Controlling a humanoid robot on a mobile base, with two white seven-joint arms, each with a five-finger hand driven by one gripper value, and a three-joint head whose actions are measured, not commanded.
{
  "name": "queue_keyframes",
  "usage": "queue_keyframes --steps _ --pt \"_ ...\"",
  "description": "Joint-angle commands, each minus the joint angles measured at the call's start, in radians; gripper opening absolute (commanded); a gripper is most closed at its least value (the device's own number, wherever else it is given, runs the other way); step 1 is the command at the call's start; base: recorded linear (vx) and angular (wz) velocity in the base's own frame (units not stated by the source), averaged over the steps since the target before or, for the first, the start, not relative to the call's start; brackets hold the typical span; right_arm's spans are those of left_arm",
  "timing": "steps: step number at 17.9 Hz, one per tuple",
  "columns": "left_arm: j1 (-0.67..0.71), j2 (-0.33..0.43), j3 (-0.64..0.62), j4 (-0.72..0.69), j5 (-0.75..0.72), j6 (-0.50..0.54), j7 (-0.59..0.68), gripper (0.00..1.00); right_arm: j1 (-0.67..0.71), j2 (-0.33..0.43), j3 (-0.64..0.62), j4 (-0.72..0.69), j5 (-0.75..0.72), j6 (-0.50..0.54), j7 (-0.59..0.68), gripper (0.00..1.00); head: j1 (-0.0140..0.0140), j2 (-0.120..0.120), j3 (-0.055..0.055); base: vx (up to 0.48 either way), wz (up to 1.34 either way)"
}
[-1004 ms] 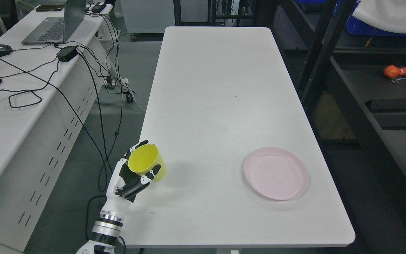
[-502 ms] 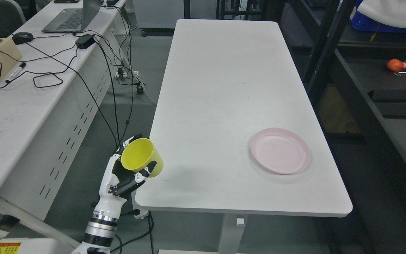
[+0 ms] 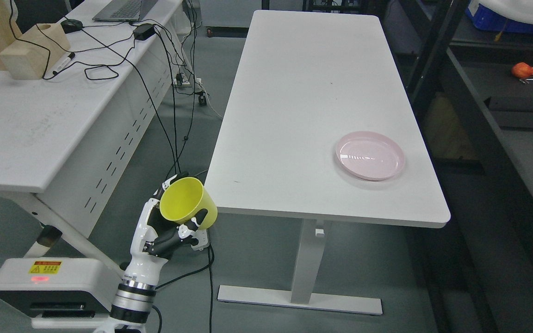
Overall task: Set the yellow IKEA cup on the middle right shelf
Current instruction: 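Hold the cup in the left hand while turning toward the shelves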
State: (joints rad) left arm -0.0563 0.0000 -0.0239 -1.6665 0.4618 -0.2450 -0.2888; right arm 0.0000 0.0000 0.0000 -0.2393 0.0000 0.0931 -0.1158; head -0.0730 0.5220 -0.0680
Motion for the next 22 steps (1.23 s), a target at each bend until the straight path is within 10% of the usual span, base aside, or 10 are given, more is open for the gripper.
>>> queue_keyframes --steps 1,22 --pt "0.001 0.017 -0.024 -0.024 0.001 0.0 0.0 0.01 0.014 -0.017 0.017 0.0 -0.025 0.001 -0.001 0.99 0.0 0.0 0.0 -0.284 -0.19" --pt "-0.005 0.017 -0.054 -0.03 0.024 0.0 -0.001 0.01 0.014 -0.017 0.017 0.0 -0.025 0.001 -0.001 0.99 0.0 0.0 0.0 -0.249 -0.65"
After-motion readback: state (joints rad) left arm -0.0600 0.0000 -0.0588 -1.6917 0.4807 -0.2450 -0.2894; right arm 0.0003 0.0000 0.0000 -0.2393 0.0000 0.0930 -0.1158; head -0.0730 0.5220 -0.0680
